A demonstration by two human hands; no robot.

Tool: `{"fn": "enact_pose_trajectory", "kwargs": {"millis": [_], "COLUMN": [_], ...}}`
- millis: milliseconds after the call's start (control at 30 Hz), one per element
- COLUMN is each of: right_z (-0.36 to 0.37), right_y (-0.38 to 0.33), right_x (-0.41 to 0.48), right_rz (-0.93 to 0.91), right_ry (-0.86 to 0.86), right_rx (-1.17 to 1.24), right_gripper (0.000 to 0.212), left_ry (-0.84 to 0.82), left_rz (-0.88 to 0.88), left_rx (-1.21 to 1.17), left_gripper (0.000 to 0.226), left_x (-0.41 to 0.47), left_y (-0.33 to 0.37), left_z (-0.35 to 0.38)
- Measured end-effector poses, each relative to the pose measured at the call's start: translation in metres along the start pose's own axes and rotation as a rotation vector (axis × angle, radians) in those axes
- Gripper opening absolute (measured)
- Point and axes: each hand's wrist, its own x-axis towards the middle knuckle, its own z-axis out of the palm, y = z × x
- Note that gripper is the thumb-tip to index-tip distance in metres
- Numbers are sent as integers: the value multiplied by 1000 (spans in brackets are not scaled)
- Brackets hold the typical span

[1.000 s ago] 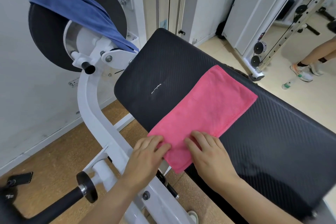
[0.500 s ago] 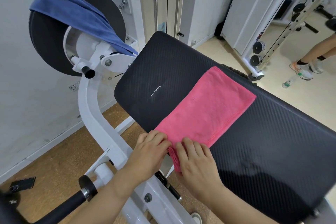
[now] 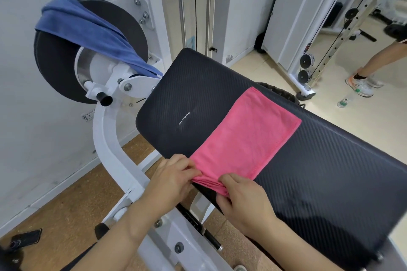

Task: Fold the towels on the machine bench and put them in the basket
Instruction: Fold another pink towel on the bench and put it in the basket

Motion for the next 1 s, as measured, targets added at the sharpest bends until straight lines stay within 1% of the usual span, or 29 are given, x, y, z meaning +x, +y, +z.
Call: {"fn": "enact_pose_trajectory", "kwargs": {"millis": [67, 133, 167, 200, 233, 300, 367, 433, 467, 567, 767, 833, 900, 1000], "right_z": [-11, -25, -33, -42, -52, -70, -86, -100, -105, -114, -113, -110, -107, -103], "right_y": [0, 0, 0, -1, -1, 3, 12, 24, 30, 43, 60, 65, 68, 70], "right_x": [0, 2, 5, 8, 11, 18, 25, 32, 36, 47, 64, 66, 68, 70], "right_rz": [10, -5, -13, -8, -2, 50, 155, 247, 285, 367, 456, 486, 506, 507], "right_ry": [-47, -30, 0, 36, 81, 136, 198, 277, 302, 314, 324, 320, 313, 325], "right_rx": [80, 136, 153, 170, 189, 200, 222, 226, 203, 151, -41, -90, -112, -127], "right_gripper": [22, 39, 43, 41, 34, 13, 14, 9, 11, 16, 17, 19, 21, 20], "left_ry": [-45, -102, -132, -158, -165, -148, -116, -77, -68, -46, 94, 140, 176, 248], "left_rz": [50, 70, 72, 73, 81, 70, -4, -73, -104, -180, -244, -208, -153, -94], "left_rx": [26, 59, 56, 29, -7, -106, -264, -409, -471, -577, -567, -508, -396, -287], "left_gripper": [38, 36, 34, 33, 32, 28, 27, 34, 38, 39, 35, 35, 34, 33], "left_x": [9, 25, 35, 48, 61, 91, 121, 149, 161, 189, 204, 204, 202, 198], "left_y": [1, 4, 5, 8, 11, 19, 27, 34, 37, 43, 55, 59, 63, 66], "left_z": [-14, -30, -37, -46, -55, -70, -78, -78, -76, -61, -32, -27, -24, -23]}}
